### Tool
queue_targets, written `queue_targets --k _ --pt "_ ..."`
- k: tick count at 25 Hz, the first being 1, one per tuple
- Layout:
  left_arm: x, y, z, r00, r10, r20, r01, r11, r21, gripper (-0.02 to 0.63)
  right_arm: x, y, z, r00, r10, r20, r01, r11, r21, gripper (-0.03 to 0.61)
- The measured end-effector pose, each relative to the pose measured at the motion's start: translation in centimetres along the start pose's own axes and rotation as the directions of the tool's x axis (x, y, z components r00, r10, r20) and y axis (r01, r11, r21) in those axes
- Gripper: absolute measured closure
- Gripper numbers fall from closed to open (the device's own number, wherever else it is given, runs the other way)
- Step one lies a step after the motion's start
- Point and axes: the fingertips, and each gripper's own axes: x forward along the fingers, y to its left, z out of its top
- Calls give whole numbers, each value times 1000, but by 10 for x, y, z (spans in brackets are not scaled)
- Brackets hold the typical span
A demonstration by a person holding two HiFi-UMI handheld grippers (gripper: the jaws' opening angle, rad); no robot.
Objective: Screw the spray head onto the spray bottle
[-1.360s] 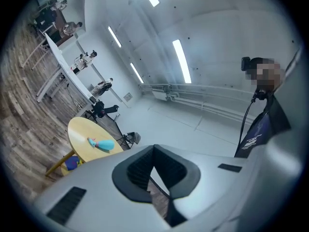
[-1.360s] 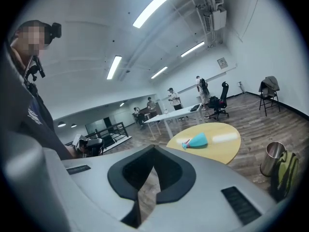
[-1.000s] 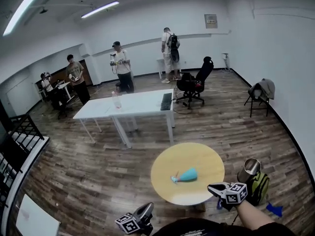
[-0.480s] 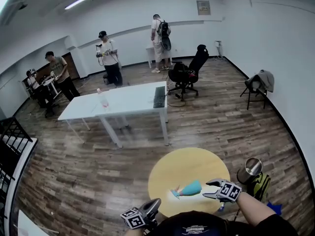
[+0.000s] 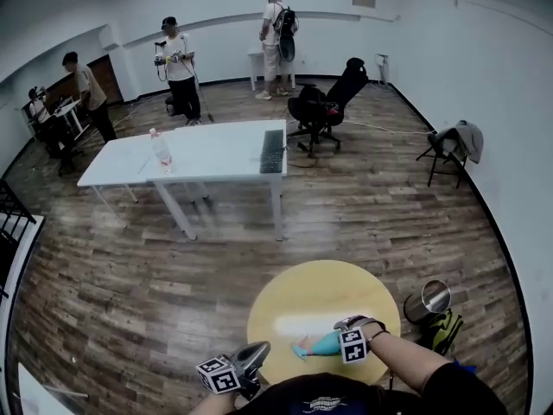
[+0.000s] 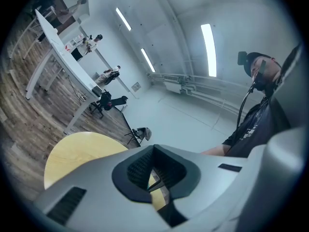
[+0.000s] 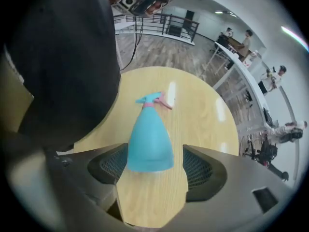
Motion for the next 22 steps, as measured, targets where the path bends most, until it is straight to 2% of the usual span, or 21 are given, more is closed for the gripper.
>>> queue_targets --k 3,5,9,12,15,18,20,22 --pt "18 -19 -10 996 74 42 -71 996 -58 603 29 5 -36 992 50 -115 -60 994 -87 166" --pt "27 -25 -21 989 127 72 -122 990 -72 603 53 1 -55 985 67 -156 -88 987 -135 153" --pt "32 -29 -37 961 247 128 -234 966 -107 603 79 1 -71 968 159 -196 -188 972 -138 147" --pt "29 -31 -39 947 295 130 -280 953 -120 603 80 -3 -73 955 188 -230 -224 964 -141 149" --pt "20 -18 -38 951 285 118 -271 955 -121 603 83 -3 -67 954 185 -234 -225 962 -154 147" --pt "17 6 -37 967 238 87 -229 968 -103 603 86 -4 -65 957 183 -226 -214 970 -119 150" --pt "21 14 -25 978 197 74 -190 977 -96 603 87 -2 -62 957 203 -209 -216 975 -42 152" --pt "22 20 -17 987 149 64 -143 986 -86 603 82 10 -60 958 231 -168 -219 972 85 153"
